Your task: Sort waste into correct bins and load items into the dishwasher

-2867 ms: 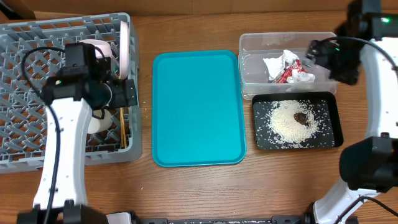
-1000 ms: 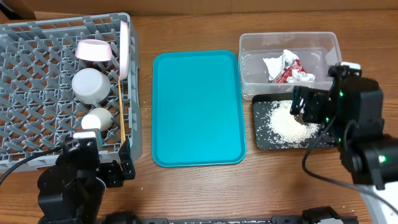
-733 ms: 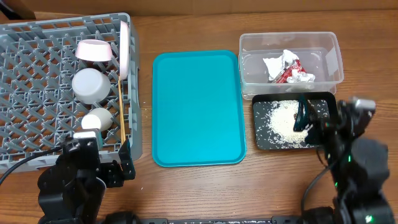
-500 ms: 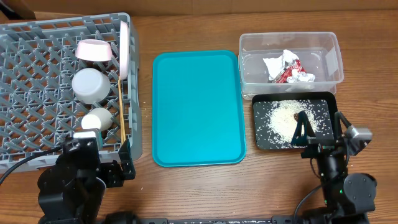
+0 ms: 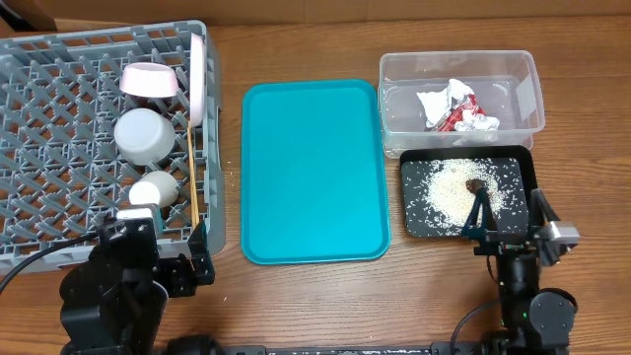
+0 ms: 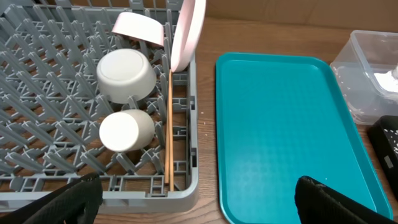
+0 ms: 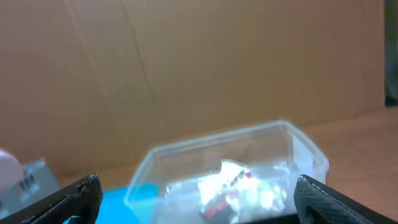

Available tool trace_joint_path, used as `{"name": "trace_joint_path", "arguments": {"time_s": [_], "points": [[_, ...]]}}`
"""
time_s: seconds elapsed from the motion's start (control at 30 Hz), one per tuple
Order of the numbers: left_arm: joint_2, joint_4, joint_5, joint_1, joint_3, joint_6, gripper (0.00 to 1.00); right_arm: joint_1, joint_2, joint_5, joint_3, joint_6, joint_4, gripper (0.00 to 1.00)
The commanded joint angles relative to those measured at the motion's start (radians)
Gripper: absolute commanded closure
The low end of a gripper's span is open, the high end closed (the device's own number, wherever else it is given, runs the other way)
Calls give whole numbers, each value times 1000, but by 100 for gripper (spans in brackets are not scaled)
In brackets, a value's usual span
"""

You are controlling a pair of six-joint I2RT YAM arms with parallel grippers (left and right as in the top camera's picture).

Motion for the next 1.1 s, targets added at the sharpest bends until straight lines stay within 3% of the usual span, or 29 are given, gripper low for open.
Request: {"name": "trace_joint_path", "arguments": {"time_s": [0.0,1.07], "points": [[-3,3,-4,0,-6,11,0,-7,-10,-28,-21,-27,-93,0],[-3,3,-4,0,-6,11,0,-7,-10,-36,-21,-56,-109,0]]}}
